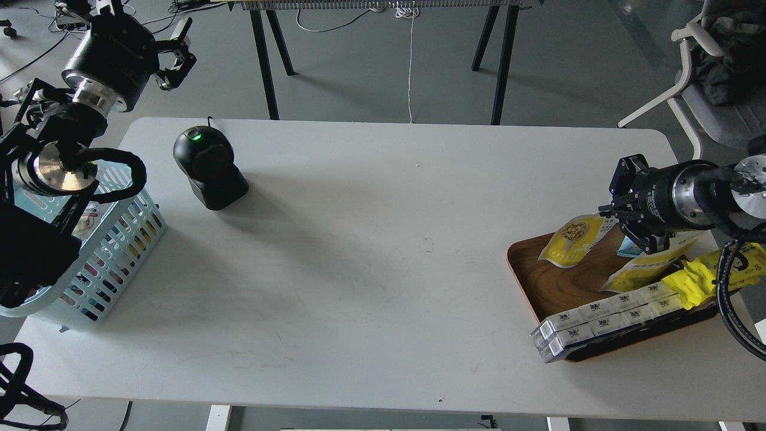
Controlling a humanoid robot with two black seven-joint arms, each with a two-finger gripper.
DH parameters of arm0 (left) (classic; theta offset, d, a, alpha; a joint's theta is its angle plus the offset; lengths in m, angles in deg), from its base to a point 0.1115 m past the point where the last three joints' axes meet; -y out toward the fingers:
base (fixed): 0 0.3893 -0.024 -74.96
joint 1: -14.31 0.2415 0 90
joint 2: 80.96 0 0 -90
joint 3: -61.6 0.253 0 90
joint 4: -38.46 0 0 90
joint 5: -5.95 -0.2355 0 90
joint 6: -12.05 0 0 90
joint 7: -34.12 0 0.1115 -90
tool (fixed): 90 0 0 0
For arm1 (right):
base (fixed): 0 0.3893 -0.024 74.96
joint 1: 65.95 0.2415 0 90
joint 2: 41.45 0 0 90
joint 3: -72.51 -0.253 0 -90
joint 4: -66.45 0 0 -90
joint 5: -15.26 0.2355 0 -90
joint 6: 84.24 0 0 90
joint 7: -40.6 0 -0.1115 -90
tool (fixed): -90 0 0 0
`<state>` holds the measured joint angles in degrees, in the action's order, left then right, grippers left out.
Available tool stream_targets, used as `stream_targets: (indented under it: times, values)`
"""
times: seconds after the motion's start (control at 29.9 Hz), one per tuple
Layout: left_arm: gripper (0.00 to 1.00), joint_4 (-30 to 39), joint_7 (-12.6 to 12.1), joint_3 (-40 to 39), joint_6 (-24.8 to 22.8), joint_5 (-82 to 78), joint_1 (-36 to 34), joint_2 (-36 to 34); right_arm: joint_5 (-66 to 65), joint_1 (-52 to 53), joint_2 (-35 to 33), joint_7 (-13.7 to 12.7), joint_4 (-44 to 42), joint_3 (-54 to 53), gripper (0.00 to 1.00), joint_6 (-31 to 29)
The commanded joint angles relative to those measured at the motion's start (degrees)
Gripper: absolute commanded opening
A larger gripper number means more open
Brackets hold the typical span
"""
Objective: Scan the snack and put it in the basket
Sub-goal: 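Reach the right gripper down to the yellow snack packet on the tray, then grasp the yellow snack packet with the right gripper and lift it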
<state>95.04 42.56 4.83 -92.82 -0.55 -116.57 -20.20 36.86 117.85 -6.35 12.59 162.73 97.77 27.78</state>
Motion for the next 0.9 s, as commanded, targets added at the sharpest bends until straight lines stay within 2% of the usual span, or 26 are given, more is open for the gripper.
stream_targets:
  times: [0.0,0.27,0.5,0.6,0.74,0.87]
  values:
    - [1.0,0.0,0.0,0.0,0.0,0.0,0.0,0.0,1.4,3.4,0.9,0.0,0.3,0.8,0.0,0.7]
    - [1.0,-0.1,0.0,-0.1,0.0,0.0,-0.1,0.0,10.5,18.8,6.1,0.0,1.3,8.8,0.0,1.8]
    - [1.0,0.0,0.0,-0.2,0.0,0.0,0.0,-0.1,23.2,36.2,16.3,0.0,1.2,15.6,0.0,2.4]
    - [1.0,0.0,0.0,-0.3,0.0,0.1,0.0,-0.1,28.5,42.0,20.7,0.0,1.0,17.4,0.0,4.7]
    - [1.0,0.0,0.0,-0.3,0.0,0.1,0.0,-0.1,33.7,46.6,25.4,0.0,0.5,17.6,0.0,5.9]
    - [1.0,0.0,0.0,-0.3,0.0,0.1,0.0,-0.2,35.1,47.1,29.3,0.0,-1.1,17.2,0.0,6.0]
